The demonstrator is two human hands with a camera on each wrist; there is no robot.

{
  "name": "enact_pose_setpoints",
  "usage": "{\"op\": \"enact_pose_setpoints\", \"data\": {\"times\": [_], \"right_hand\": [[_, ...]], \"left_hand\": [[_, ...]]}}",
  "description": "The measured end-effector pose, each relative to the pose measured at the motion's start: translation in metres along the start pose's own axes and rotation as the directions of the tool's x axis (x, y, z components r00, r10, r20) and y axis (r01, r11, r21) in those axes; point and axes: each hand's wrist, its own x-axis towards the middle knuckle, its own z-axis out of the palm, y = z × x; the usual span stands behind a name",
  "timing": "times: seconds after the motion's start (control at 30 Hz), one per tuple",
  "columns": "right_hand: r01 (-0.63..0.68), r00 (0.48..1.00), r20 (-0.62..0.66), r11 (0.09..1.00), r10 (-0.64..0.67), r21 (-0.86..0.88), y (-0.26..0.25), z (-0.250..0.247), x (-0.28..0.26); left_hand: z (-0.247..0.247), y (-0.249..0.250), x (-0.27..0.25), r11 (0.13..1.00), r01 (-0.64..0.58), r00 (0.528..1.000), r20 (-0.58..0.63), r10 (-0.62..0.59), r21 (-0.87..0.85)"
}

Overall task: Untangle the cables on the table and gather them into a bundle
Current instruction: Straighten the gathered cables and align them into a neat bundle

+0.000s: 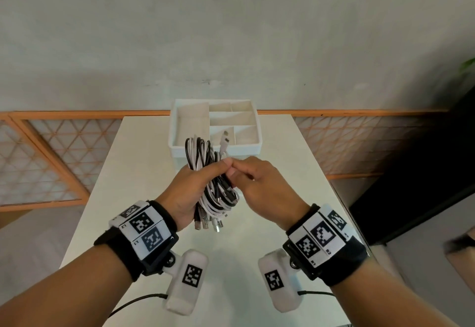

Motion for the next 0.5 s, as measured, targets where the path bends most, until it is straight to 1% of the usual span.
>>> {"op": "enact_pose_setpoints", "data": {"times": [0.03, 0.1, 0.17, 0.23, 0.3, 0.33, 0.4, 0.5], "right_hand": [[0.004, 1.000, 0.026, 1.000, -0.004, -0.024, -0.002, -0.001, 0.000], [-0.032, 0.997, 0.070, 0.999, 0.034, -0.036, -0.003, -0.005, 0.002], [-0.099, 0.993, 0.074, 0.994, 0.095, 0.054, -0.002, -0.011, 0.005], [-0.154, 0.988, 0.020, 0.966, 0.153, 0.205, -0.001, -0.016, 0.007], [-0.159, 0.984, -0.019, 0.933, 0.175, 0.323, -0.001, -0.016, 0.009], [-0.147, 0.985, -0.034, 0.925, 0.169, 0.351, 0.000, -0.014, 0.009], [-0.113, 0.986, -0.078, 0.931, 0.149, 0.346, 0.003, -0.008, 0.008], [-0.067, 0.979, -0.164, 0.952, 0.120, 0.300, 0.008, -0.004, 0.009]], "left_hand": [[-0.001, 0.000, 0.000, 1.000, 0.001, 1.000, -0.007, -0.001, -0.010], [-0.002, 0.000, -0.001, 1.000, -0.002, 1.000, -0.013, 0.001, -0.010], [-0.002, 0.000, -0.002, 1.000, 0.000, 1.000, -0.003, 0.000, -0.004], [-0.003, 0.001, -0.004, 1.000, -0.003, 1.000, 0.026, 0.004, -0.009], [-0.003, 0.001, -0.004, 1.000, -0.008, 0.996, 0.091, 0.009, -0.016], [-0.003, 0.001, -0.005, 1.000, -0.005, 0.993, 0.119, 0.007, -0.016], [-0.001, 0.004, -0.005, 1.000, -0.003, 0.993, 0.116, 0.005, -0.017], [0.001, 0.004, -0.003, 1.000, -0.011, 0.994, 0.112, 0.008, 0.025]]}}
